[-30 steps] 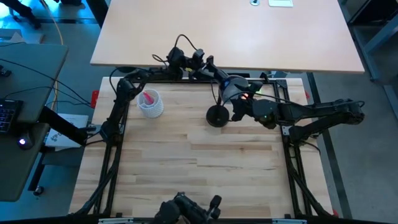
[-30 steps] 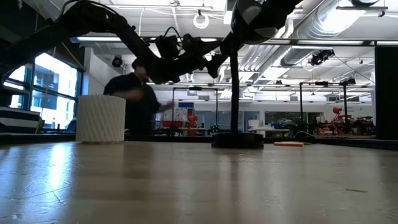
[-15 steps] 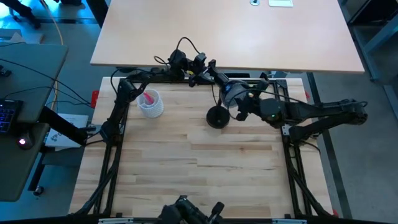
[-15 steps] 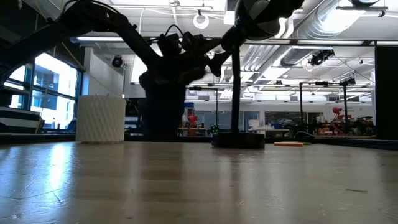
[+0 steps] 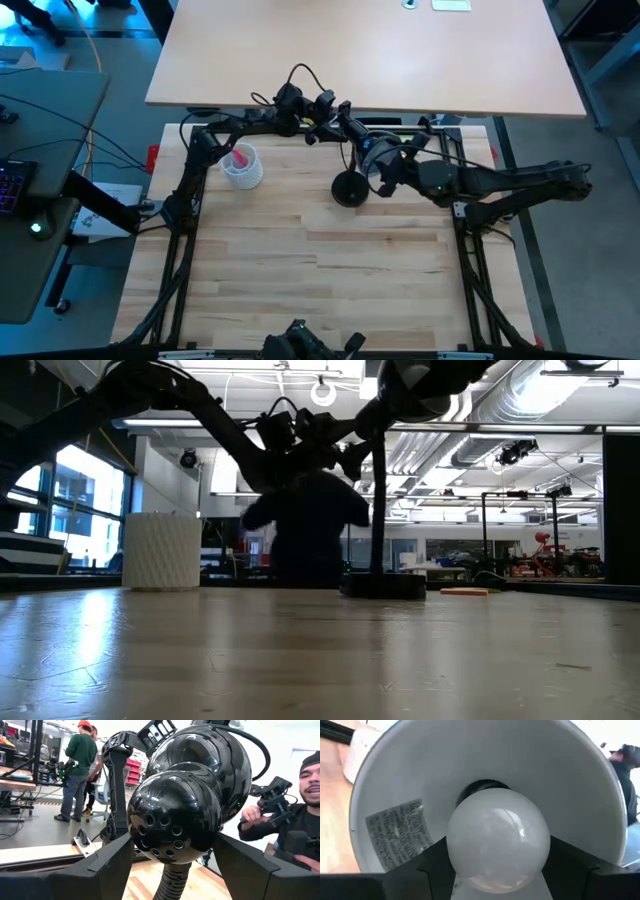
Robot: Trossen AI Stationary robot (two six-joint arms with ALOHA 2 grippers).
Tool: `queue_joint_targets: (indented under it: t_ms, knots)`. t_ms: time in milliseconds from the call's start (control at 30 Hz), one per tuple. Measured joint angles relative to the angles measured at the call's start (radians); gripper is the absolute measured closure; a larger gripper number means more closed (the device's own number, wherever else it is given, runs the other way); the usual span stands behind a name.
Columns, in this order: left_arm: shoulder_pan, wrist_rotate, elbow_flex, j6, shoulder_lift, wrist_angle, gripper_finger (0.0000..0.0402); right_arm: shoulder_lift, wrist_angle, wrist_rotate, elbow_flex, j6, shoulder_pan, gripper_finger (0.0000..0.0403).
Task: Screw lightbulb
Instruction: Insert the light bulb into the desk lamp
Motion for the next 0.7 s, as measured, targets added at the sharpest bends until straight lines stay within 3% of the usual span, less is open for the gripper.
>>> queue_joint_targets:
  t_ms: [200,500,700]
  knots:
    - [-0.002,0.000,0.000,-0.013,0.000,0.003,0.0139,0.001,0.090,0.000,-0.014,-0.084,-0.002,0.0164]
    - [-0.023,-0.005,0.000,-0.028,0.001,0.000,0.0139,0.000,0.020,-0.075,-0.014,-0.105,-0.059,0.0164]
    - [-0.026,0.003,-0.001,-0.041,0.001,0.003,0.0139,-0.001,0.020,-0.143,-0.013,-0.332,-0.072,0.0164]
